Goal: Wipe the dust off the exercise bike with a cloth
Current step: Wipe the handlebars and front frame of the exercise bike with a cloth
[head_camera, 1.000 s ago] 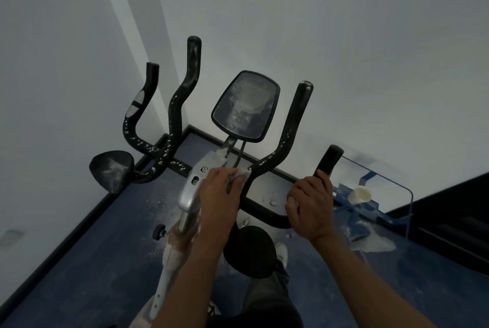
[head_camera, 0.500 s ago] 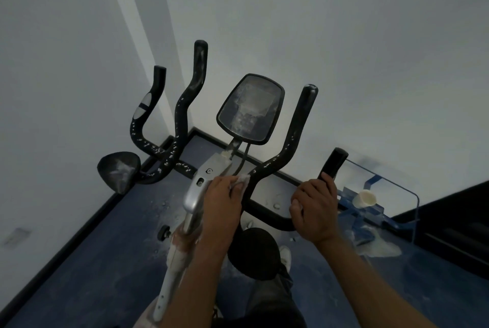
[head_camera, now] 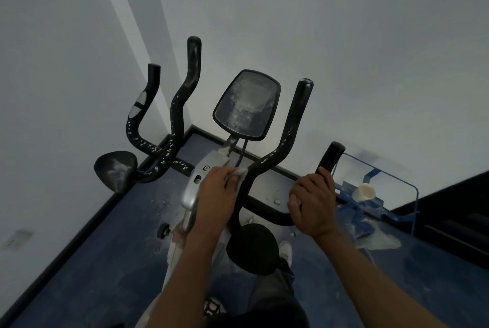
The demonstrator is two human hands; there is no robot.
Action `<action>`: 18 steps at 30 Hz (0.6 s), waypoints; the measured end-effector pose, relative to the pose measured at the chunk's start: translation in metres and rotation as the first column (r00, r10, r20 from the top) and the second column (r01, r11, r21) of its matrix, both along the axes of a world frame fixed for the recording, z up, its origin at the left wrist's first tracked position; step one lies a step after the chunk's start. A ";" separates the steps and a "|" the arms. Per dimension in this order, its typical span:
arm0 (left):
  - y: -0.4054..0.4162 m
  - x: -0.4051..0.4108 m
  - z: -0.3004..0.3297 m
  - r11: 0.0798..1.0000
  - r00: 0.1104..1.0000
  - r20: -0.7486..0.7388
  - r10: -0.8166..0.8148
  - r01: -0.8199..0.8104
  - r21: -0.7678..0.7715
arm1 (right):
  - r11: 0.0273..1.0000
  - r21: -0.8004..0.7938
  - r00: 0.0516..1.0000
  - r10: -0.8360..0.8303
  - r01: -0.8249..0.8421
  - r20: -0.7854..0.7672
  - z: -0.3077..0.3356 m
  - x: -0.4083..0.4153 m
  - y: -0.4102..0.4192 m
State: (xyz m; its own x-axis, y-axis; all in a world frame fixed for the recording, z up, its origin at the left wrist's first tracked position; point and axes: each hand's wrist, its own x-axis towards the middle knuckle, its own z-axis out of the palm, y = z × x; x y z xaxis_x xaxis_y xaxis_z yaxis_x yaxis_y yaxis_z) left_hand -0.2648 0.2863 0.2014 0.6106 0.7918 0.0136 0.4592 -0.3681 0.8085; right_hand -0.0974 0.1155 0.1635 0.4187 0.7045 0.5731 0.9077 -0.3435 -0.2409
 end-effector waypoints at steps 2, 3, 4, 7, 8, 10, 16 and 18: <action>-0.006 0.008 0.011 1.000 0.999 0.045 -0.004 0.004 -0.010 | 1.000 -0.002 1.000 -0.006 0.006 -0.004 0.000 -0.001 0.000; -0.010 0.011 0.014 1.000 0.998 0.067 -0.005 0.007 -0.017 | 1.000 -0.003 1.000 -0.006 0.006 -0.001 0.000 -0.001 0.000; -0.013 0.012 0.016 1.000 0.997 0.082 -0.006 0.008 -0.026 | 1.000 -0.004 1.000 -0.005 0.005 0.001 0.000 -0.001 0.000; -0.014 -0.006 0.007 0.998 0.997 0.078 -0.002 0.006 -0.062 | 1.000 -0.004 1.000 -0.012 0.012 -0.004 0.000 -0.001 0.000; -0.014 -0.017 0.002 0.997 0.997 0.075 0.001 0.004 -0.071 | 1.000 -0.004 1.000 -0.016 0.016 -0.005 -0.001 -0.002 0.000; -0.013 -0.037 -0.005 0.994 0.996 0.087 0.008 0.001 -0.110 | 1.000 -0.001 1.000 -0.020 0.020 -0.001 -0.001 -0.002 -0.001; -0.016 -0.018 0.023 0.980 0.980 -0.021 -0.198 0.198 -0.005 | 1.000 0.000 1.000 -0.011 0.011 0.002 -0.001 -0.002 0.000; -0.022 -0.018 0.010 0.968 0.962 -0.121 -0.244 0.249 0.034 | 1.000 0.001 1.000 -0.012 0.012 -0.004 -0.001 -0.001 0.001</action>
